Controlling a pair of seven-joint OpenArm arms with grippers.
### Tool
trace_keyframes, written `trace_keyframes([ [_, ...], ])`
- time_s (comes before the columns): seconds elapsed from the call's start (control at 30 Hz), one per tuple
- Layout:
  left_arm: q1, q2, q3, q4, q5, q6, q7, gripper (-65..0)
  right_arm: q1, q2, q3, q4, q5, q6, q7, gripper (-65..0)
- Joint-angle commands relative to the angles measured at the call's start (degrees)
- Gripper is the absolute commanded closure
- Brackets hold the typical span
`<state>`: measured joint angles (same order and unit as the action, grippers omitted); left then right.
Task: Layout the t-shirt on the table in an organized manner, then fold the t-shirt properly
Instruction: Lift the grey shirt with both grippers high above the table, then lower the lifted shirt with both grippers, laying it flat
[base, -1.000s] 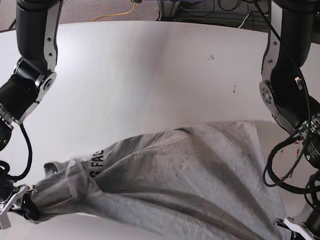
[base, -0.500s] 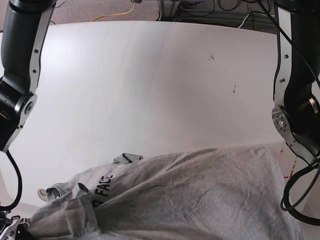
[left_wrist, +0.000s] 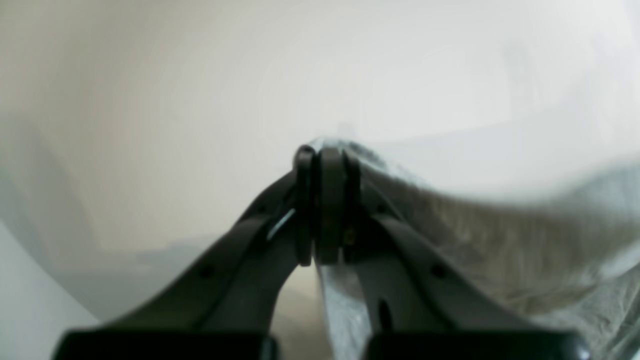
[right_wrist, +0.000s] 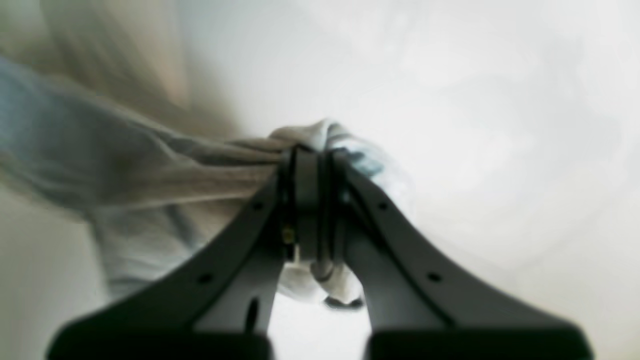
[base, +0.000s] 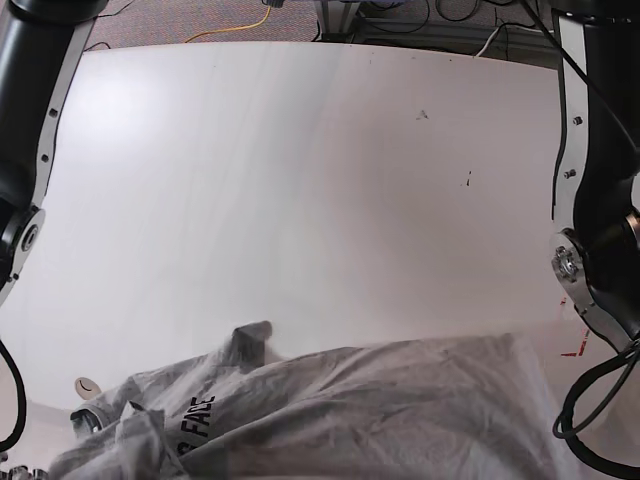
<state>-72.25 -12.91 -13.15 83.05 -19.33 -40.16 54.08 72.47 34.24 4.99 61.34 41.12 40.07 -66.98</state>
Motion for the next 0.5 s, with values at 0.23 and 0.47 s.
trace_keyframes([
  [0.23,0.29,0.29,-3.07,7.64,-0.84,0.16,7.94,0.0,-18.09,1.32,15.18,13.25,0.15,-0.07,-8.32,0.0],
  [0.47,7.5,0.47,-4.04,15.72,-0.84,0.16,15.06,0.0,-29.52,-1.76,21.42,22.92,0.15,-0.07,-13.02,0.0],
])
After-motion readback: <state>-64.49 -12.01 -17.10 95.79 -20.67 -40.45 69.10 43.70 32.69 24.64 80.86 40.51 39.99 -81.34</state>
